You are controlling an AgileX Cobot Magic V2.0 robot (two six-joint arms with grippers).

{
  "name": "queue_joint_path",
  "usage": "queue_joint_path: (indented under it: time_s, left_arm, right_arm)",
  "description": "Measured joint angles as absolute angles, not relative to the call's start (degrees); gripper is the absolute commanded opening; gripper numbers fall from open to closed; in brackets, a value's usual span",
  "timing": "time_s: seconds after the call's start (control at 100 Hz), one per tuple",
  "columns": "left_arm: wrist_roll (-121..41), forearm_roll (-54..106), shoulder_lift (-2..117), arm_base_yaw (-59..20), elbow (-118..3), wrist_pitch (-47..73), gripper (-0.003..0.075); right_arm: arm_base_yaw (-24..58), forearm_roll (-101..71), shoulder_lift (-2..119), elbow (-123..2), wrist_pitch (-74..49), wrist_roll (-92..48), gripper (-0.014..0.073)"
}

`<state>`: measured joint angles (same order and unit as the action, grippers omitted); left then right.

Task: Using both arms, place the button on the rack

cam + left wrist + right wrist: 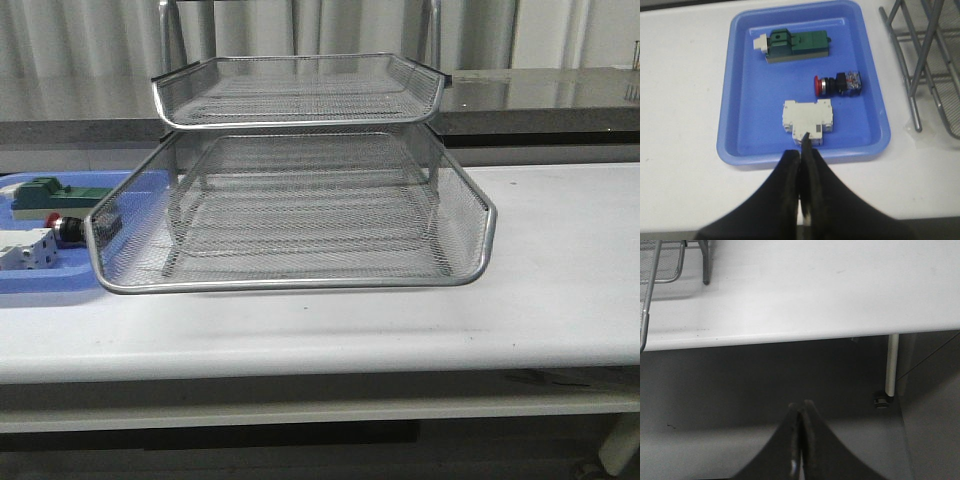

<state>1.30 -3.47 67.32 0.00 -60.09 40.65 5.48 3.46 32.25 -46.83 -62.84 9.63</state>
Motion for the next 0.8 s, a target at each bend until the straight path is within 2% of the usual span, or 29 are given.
queue_joint_path:
  time_s: [0.07,0.24,0.31,0.64,0.8]
  left_arm:
    - [0.6,-3.5,69.8,0.0,-61.2,43.0,0.0146]
    - [-0.7,-3.5,72.6,0.0,-61.5,45.9,0.057]
    - [-0.9,-3.5,72.7,0.0,-61.6,46.0,0.0661]
    - [-1.3,-1.3,72.8,0.0,-61.8,44.5,0.0672]
    - [-7.1,-0.6,75.0,0.0,-63.8,43.9,0.0672]
  right_arm:
    - [5.5,3.5,32.2,-46.8,-62.8,9.6,-0.0066]
    - [5.5,3.5,32.2,-46.8,-62.8,9.6,-0.0066]
    - [5.5,3.5,32.2,-46.8,-62.8,9.6,-0.0066]
    - [5.5,3.5,32.2,-46.8,-62.9,9.6,-0.0066]
    - [5.5,3.5,32.2,-46.8,-62.9,9.6,-0.0066]
